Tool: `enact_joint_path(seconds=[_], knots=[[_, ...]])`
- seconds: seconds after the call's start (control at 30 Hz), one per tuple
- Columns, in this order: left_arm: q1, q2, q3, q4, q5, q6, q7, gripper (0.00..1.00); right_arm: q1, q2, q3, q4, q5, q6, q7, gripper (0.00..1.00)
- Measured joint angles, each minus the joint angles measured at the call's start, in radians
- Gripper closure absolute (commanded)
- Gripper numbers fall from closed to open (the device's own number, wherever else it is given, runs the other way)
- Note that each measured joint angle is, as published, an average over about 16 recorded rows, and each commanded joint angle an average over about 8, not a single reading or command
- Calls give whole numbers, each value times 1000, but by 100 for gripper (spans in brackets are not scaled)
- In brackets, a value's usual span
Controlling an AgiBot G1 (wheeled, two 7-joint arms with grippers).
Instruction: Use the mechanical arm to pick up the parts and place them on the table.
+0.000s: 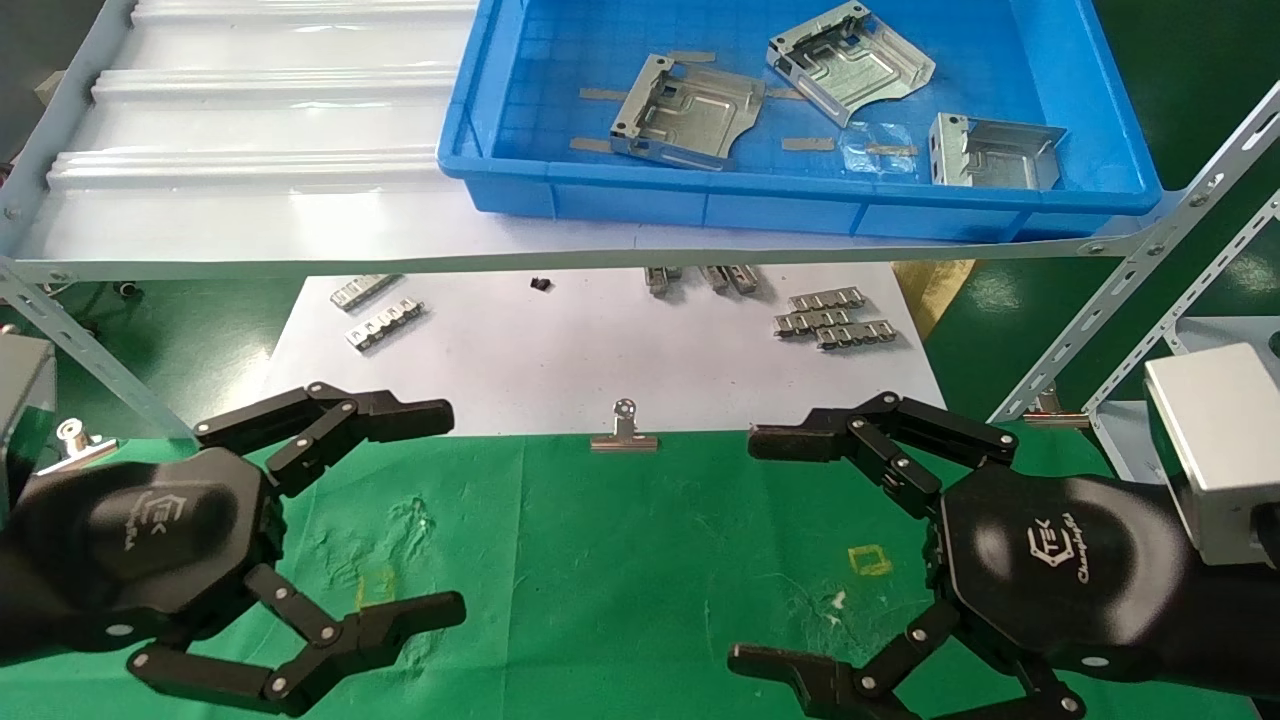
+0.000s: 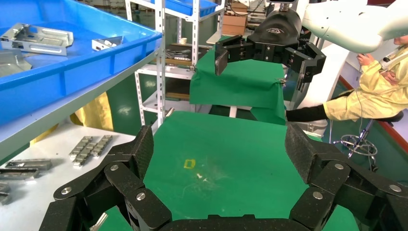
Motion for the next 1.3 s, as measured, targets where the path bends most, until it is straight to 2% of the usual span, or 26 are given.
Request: enact_joint_path(seconds=[0.1, 0.37, 1.3], knots=[[0, 0, 0, 0, 0, 0, 0, 0, 0, 0, 0, 0, 0, 0, 0, 0], [0, 0, 0, 0, 0, 0, 0, 99, 0, 0, 0, 0, 0, 0, 0, 0], [0, 0, 0, 0, 0, 0, 0, 100, 0, 0, 0, 0, 0, 0, 0, 0]])
